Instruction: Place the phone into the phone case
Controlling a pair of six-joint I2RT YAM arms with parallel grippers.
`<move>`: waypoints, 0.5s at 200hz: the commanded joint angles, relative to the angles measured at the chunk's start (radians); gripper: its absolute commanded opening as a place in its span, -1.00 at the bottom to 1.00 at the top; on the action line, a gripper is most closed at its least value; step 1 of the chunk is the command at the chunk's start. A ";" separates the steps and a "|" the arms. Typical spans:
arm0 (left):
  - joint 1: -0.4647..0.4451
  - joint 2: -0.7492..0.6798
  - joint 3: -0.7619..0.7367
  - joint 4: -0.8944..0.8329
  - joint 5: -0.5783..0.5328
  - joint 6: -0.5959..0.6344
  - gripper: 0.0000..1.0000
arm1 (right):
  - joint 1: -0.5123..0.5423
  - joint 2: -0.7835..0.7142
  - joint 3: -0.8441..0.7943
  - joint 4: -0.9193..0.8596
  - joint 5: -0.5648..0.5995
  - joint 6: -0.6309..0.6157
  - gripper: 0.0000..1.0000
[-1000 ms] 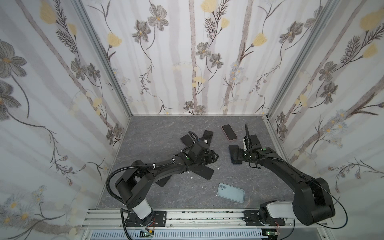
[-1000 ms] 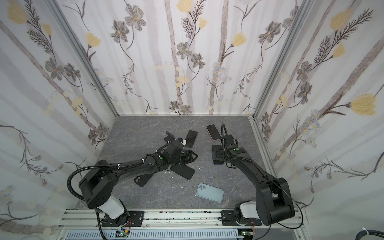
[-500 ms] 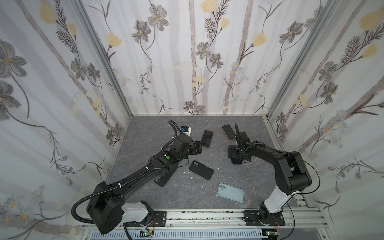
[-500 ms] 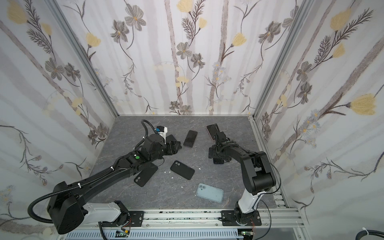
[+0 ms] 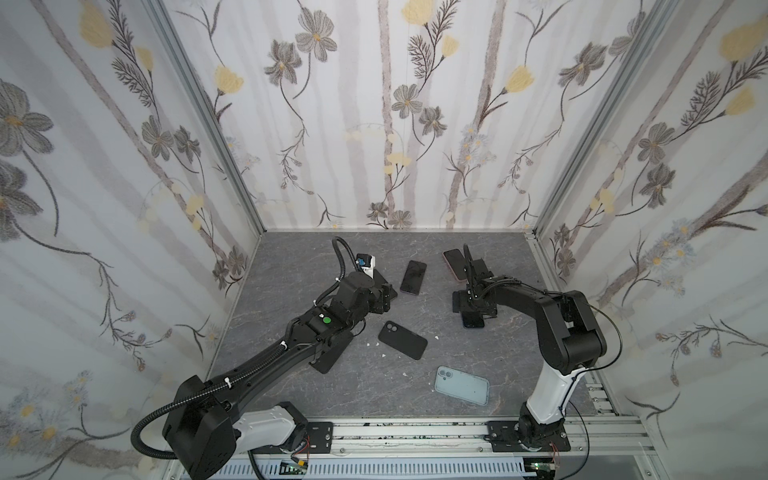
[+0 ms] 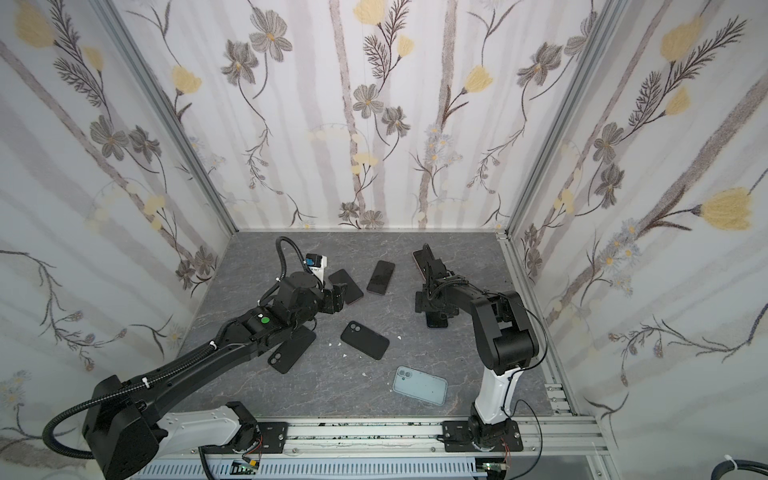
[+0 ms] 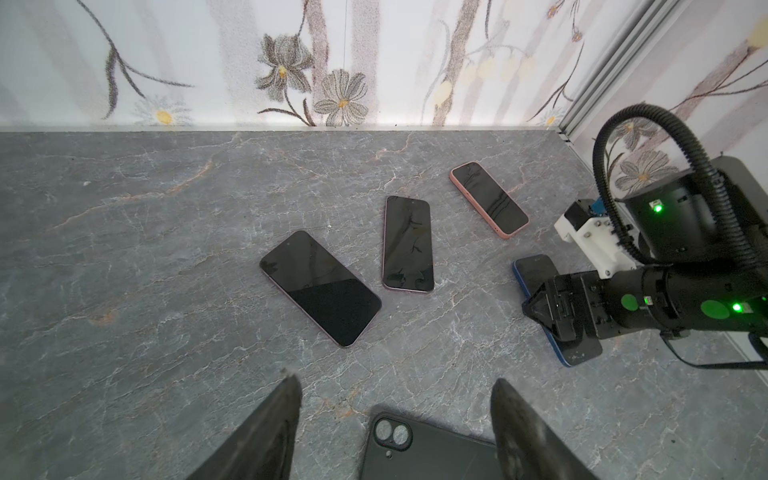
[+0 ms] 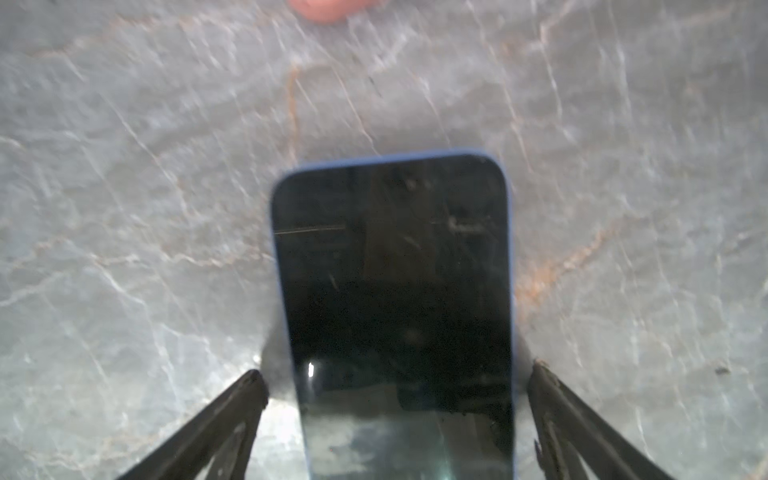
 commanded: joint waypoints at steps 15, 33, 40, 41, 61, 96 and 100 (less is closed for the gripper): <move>0.004 0.014 -0.009 0.014 -0.009 0.044 0.47 | 0.009 0.046 0.004 -0.105 -0.023 -0.021 0.84; 0.007 0.018 -0.011 0.015 -0.004 0.052 0.47 | 0.011 0.058 0.018 -0.118 -0.030 -0.028 0.76; 0.009 0.020 -0.014 0.015 -0.002 0.056 0.47 | 0.012 0.064 0.022 -0.124 -0.034 -0.032 0.74; 0.009 0.020 -0.014 0.015 -0.002 0.057 0.47 | 0.012 0.064 0.022 -0.125 -0.034 -0.032 0.73; 0.015 0.025 -0.019 0.014 0.000 0.064 0.47 | 0.016 0.077 0.035 -0.143 -0.033 -0.045 0.67; 0.027 0.028 -0.022 0.016 0.012 0.066 0.47 | 0.024 0.093 0.045 -0.164 -0.042 -0.065 0.53; 0.028 0.028 -0.023 0.017 0.015 0.066 0.47 | 0.024 0.093 0.045 -0.166 -0.045 -0.066 0.50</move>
